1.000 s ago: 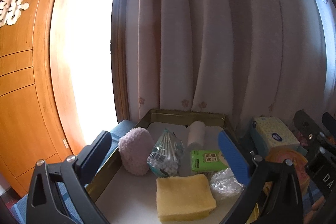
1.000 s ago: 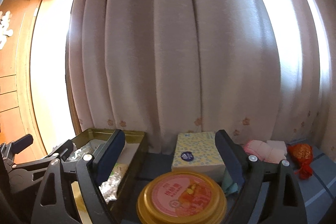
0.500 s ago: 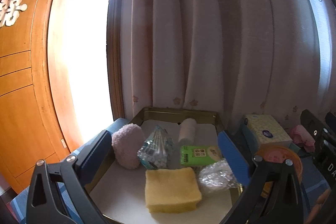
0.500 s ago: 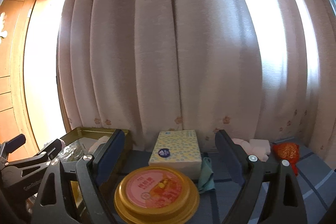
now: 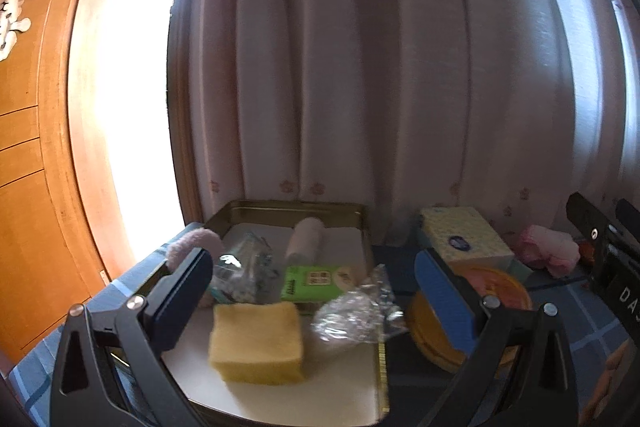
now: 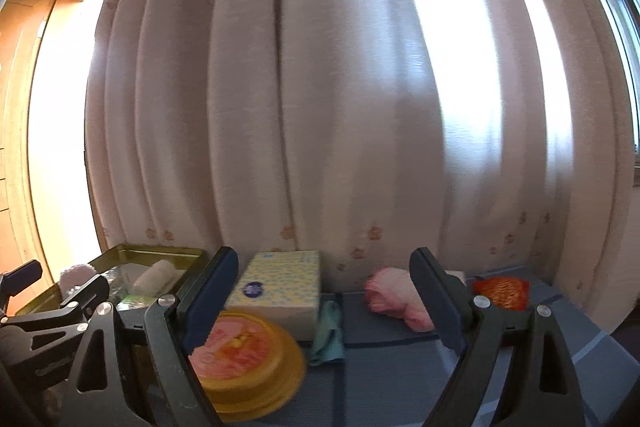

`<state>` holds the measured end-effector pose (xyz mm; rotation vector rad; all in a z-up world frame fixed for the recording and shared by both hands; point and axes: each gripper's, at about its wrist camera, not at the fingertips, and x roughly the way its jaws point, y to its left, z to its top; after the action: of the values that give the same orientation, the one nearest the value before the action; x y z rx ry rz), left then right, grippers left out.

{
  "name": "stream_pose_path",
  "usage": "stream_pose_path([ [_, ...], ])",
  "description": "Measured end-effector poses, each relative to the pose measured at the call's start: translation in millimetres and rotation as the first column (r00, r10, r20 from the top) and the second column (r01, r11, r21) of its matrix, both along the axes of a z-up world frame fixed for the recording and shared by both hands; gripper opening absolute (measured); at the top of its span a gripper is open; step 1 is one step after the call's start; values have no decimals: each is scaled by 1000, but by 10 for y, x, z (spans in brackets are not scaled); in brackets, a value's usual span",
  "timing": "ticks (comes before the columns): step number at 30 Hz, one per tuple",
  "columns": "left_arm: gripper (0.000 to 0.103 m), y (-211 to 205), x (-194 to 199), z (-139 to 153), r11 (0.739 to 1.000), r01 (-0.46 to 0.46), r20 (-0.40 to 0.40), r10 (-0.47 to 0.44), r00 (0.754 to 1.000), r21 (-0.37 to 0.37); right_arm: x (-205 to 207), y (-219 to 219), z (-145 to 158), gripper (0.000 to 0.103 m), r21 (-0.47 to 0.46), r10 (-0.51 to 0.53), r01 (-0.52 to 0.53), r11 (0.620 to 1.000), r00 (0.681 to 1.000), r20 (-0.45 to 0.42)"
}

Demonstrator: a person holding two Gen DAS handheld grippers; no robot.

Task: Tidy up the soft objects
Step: 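Move both grippers from the tray back toward the red pouch and socks, then grasp the red pouch with the right gripper and lift it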

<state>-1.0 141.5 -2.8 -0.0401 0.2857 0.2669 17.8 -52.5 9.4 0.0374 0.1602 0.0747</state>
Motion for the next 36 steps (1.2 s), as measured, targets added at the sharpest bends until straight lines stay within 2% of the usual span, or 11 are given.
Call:
stream_pose_path([
  [4,103,-95,23,-3,1000,20,-3,-20,1000,-12,-13,-196,3,89,2,-37,37,999,999,2],
  [10,103,-313,54,-2,999,50,-3,-50,999,15,-24,-520,11,89,23,-99,99,995,995,1],
  [15,103,-483,68,-11,996,83,-8,-83,996,12,-53,-765,29,89,-20,-157,157,987,988,8],
  [19,103,-619,76,-22,994,107,-11,-107,994,16,-15,-1079,5,89,-43,-223,221,974,974,-28],
  [26,103,-917,85,-32,987,160,-22,-159,987,31,26,-1782,-48,89,-6,-350,351,936,931,-106],
  [30,103,-1105,86,-37,980,192,-28,-191,981,49,64,-2017,-69,89,-11,-375,378,926,915,-146],
  [33,103,-1246,104,-42,974,218,-40,-216,976,58,65,-2037,-54,89,-54,-378,374,926,915,-142],
  [36,103,-1398,131,-50,968,243,-53,-240,969,67,120,-2087,-74,89,-71,-356,349,934,918,-175],
])
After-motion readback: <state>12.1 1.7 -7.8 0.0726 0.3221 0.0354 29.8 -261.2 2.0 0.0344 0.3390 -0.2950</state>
